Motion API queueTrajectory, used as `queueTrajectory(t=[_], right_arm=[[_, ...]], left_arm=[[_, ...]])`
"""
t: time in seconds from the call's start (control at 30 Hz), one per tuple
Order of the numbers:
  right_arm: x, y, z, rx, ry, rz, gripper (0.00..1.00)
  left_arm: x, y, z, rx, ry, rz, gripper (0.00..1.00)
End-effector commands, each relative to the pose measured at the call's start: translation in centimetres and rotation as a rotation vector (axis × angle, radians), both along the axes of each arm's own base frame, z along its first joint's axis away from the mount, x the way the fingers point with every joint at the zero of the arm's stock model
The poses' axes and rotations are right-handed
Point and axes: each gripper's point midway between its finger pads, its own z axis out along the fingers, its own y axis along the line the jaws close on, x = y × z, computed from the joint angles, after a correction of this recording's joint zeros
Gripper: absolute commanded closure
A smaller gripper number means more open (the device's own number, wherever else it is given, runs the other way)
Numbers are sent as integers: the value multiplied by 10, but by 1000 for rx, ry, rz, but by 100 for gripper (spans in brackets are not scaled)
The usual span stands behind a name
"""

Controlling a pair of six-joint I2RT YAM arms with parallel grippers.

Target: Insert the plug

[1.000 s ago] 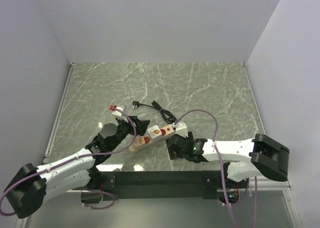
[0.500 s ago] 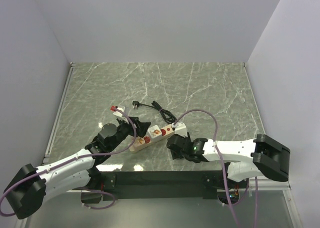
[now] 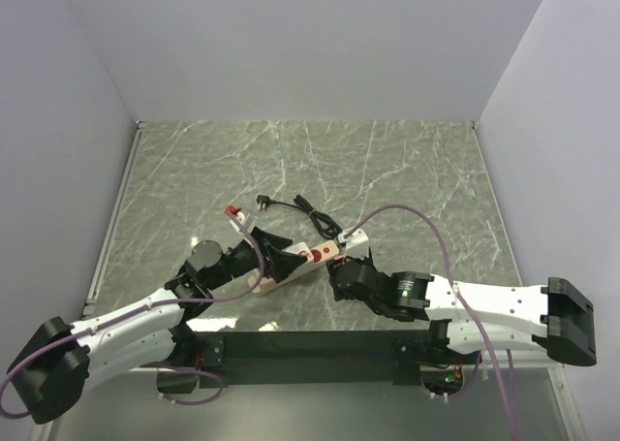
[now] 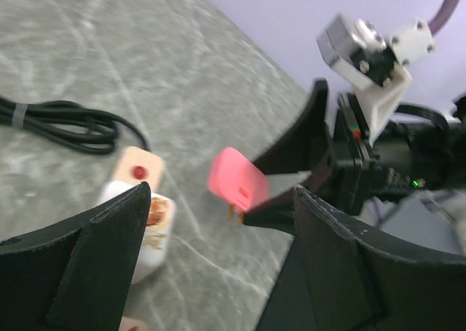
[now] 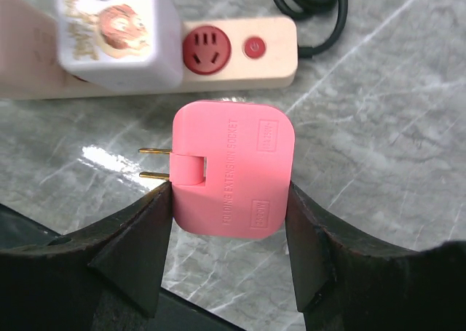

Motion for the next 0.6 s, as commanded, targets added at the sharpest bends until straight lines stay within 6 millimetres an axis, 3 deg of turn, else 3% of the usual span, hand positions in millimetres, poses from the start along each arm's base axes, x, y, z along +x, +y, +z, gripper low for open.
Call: queueTrajectory(t=[0.0,0.13,0.27,0.57], right_arm=[[10,12,39,61,-127,16,100],[10,19,58,111,-196,65,100],[8,29,76,158,-256,104,100],[-4,52,86,187,-295,207,100]], left_arm=[[-28,-15,21,-96,-17,-183,16],[-38,-22,18,-107,4,-260,18],[-36,-25,15,-102,22,-260,20],[-27,-33,12,-101,37,-251,21]])
